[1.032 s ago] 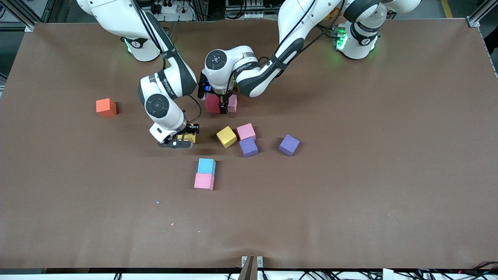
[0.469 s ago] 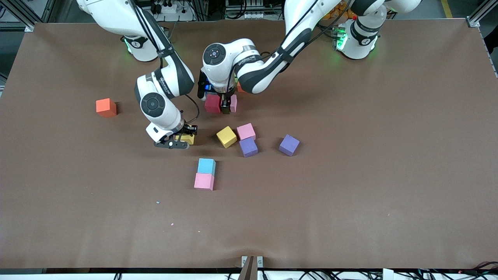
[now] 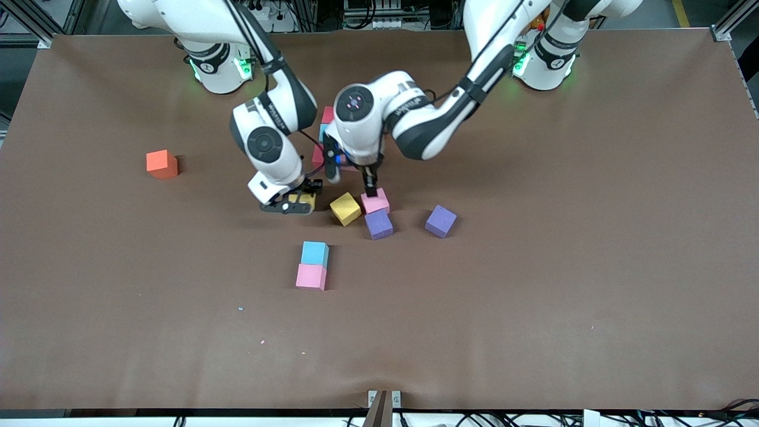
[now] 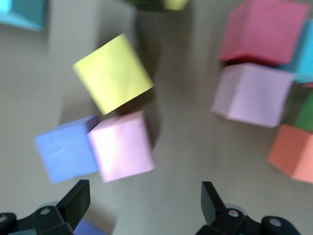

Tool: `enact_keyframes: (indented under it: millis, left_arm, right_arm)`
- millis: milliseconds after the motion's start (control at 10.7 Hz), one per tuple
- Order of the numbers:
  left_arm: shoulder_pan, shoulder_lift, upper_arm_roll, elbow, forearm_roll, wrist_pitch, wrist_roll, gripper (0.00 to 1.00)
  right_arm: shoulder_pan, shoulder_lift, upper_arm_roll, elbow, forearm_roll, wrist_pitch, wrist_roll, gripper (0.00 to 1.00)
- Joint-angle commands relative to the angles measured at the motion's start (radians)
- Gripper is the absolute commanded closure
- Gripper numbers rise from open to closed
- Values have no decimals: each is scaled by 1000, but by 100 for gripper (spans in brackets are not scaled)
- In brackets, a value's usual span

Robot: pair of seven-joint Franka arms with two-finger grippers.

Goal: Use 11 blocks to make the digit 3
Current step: 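Reach the left gripper to the purple cube and grasp it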

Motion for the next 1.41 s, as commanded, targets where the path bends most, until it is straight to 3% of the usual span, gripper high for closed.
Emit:
enact_keyframes:
  millis: [0,938,1314]
  left_arm:
    - [19,-9,0,-12,36,-9,-24,0]
    - [177,47,1,-13,50,48,-4,0]
    - [277,38,0,-13,29,51,-143,0]
  right_arm:
    - [47,-18,0,-16,-11,-4,70,100]
    - [90,8,10,-46,1,37,76,100]
    - [106,29,11,-57,27,61,76,100]
